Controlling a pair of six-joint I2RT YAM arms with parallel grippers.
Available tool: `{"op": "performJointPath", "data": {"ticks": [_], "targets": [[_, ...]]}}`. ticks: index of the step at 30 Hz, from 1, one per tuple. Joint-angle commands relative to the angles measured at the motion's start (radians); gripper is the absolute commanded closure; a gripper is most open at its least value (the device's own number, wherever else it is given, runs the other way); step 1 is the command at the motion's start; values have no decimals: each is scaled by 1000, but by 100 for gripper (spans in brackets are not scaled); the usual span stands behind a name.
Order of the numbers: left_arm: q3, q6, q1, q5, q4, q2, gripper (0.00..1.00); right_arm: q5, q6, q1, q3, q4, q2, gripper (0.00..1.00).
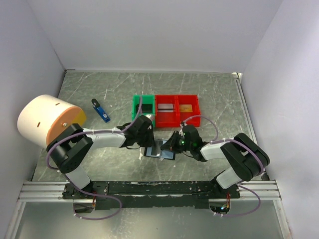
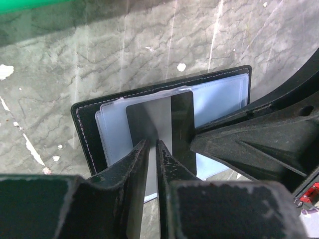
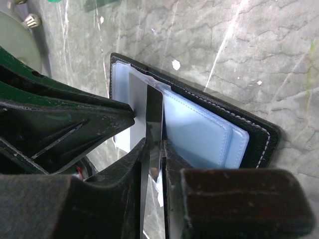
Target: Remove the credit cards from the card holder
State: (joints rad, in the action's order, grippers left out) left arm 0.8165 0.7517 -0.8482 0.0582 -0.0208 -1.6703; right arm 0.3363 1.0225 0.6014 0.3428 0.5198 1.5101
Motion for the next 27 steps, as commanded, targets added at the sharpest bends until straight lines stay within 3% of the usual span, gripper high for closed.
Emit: {"op": "performJointPath", "data": {"ticks": [1,7,13,16,22,25,27], "targets": [[6,-40,-7,-45,-103,-18,76,11,59,-5,-26,111,48,81],[6,-42,-7,-34,-102,-22,77,31,156,-6,-75,310,134,80],[-5,-36,-8,-47,-111,-1,76,57,189,-7,-127,477,181,100],[-11,-33,-7,-63,-123,16,74,51,156,-17,-125,427,143,100],[-6,-40,-8,-61,-132,1,74,8,56,-38,-88,162,32,100],[-3,-51,-7,-35,-112,-16,75,23,54,-38,-80,156,21,100],[1,-61,-9,-7,-94,-27,76,50,69,-38,-78,185,38,94]]}}
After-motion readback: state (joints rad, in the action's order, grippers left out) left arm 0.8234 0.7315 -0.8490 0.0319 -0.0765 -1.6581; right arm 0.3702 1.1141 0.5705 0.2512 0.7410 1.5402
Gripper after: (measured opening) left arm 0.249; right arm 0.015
